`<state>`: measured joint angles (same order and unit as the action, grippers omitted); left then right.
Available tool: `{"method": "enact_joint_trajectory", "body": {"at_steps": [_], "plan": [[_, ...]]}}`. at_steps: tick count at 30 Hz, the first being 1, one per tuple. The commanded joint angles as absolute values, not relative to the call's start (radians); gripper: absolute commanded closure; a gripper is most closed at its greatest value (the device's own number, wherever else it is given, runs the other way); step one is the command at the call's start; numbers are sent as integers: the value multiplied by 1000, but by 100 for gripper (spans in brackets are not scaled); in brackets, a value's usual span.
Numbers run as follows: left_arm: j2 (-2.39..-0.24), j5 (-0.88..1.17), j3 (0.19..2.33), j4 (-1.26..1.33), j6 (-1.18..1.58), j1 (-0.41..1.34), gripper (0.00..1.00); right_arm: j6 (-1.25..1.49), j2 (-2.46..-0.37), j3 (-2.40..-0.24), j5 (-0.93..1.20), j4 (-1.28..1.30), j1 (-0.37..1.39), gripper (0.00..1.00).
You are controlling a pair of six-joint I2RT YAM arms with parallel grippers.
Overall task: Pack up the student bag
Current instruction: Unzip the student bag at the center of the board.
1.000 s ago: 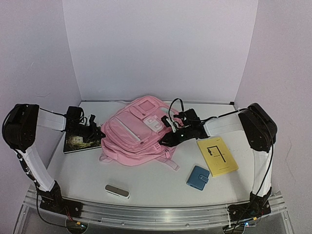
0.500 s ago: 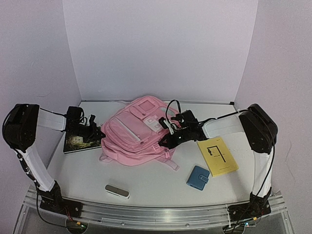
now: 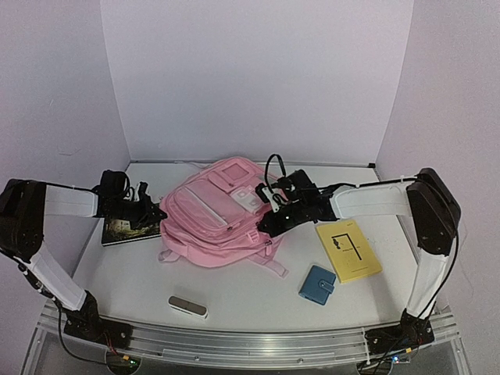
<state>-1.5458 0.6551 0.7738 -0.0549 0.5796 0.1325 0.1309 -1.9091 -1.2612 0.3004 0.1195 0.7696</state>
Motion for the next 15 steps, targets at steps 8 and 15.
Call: {"method": "enact_joint_trajectory", "body": {"at_steps": [8,15], "plan": [[-1379,475,719,118,707,218,100,304,-1895,-1363,233,245,942,100],[-1333,377,710,126,735,286,100,404,-1908,-1408,243,242,1019,100]]}}
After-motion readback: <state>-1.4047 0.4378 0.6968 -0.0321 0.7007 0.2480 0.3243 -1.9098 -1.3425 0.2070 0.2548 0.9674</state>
